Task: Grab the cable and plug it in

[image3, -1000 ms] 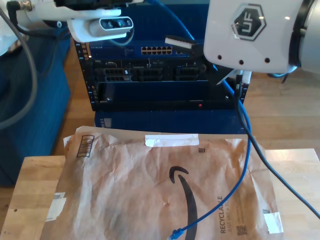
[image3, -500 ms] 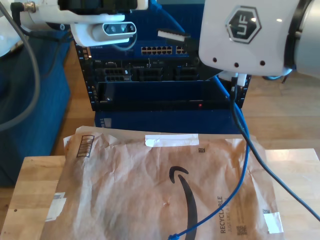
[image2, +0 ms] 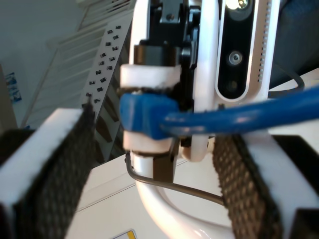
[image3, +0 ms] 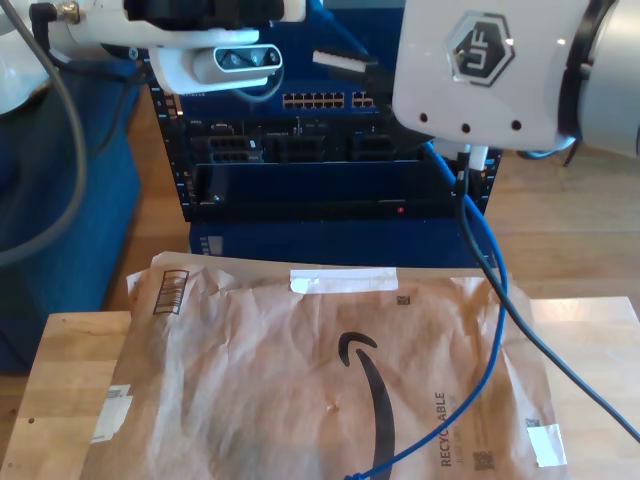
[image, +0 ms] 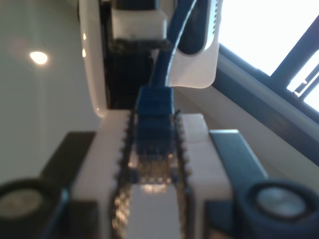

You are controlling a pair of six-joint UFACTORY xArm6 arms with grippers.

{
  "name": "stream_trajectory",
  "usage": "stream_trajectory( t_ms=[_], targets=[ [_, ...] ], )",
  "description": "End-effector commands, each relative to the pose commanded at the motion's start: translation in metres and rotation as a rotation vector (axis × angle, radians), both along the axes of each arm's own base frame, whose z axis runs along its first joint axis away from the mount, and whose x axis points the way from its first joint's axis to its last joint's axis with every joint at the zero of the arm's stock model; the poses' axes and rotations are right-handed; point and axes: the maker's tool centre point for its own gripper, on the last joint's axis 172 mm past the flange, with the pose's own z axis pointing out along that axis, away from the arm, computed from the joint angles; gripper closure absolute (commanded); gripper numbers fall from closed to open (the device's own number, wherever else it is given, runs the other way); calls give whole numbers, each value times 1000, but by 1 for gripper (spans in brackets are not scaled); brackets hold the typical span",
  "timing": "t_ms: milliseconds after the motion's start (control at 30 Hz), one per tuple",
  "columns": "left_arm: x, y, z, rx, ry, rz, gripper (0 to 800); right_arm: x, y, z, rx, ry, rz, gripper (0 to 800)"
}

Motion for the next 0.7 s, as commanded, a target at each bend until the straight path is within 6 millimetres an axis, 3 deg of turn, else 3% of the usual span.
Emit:
stream_trajectory(
  t_ms=[700],
  targets=[
    [-3, -1, -3, 16, -1, -8, 770, 1, 0, 1, 14, -4, -10, 702]
  ],
)
